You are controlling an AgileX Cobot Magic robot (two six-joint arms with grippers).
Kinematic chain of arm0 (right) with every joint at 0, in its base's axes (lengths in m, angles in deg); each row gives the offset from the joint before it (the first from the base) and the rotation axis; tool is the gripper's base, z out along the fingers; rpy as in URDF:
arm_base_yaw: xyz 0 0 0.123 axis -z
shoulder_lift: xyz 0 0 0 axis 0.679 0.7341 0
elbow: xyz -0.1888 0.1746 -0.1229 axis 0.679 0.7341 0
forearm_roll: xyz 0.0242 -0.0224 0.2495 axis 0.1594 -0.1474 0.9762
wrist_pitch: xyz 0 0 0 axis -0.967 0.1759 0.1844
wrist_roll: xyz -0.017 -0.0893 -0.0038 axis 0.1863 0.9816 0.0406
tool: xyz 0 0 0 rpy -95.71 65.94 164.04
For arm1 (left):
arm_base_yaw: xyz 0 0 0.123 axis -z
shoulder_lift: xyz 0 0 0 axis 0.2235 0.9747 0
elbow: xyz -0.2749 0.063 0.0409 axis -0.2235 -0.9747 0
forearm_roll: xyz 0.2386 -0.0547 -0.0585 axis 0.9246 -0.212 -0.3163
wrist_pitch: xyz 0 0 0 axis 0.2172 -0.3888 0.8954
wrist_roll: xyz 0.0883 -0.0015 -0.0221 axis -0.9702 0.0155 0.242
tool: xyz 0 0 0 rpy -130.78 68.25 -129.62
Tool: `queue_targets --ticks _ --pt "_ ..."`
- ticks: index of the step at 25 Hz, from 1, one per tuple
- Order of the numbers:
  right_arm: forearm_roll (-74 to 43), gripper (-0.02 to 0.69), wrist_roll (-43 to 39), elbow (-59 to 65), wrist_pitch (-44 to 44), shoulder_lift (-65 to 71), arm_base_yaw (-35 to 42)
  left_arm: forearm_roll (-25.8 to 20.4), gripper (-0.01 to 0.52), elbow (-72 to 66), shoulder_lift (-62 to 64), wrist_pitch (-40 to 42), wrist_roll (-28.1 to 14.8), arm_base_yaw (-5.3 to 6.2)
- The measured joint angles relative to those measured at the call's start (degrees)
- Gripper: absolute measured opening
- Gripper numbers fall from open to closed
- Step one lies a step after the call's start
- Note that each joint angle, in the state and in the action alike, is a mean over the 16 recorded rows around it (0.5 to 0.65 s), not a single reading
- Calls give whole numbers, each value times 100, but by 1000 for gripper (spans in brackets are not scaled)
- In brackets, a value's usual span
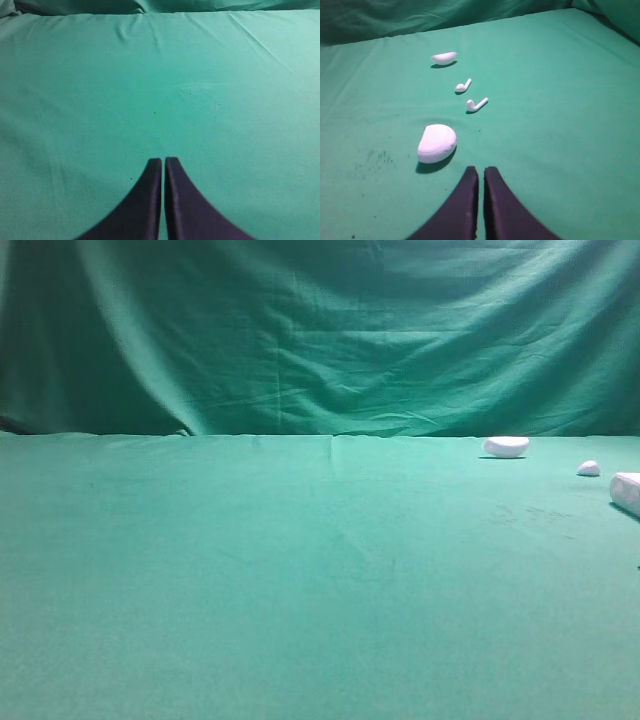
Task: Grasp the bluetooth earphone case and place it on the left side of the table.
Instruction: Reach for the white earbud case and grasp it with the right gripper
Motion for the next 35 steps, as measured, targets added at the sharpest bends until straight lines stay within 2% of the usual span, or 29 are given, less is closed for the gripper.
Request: queue_targets --ticks 15,28,35 --pt "-26 0 0 7 100 0 0 0 0 0 0 0 0 0" --pt "315 0 -1 -225 1909 197 0 0 0 0 0 0 0 0" --pt "421 0 29 -1142 1710 1330 0 0 0 0 0 0 0 0"
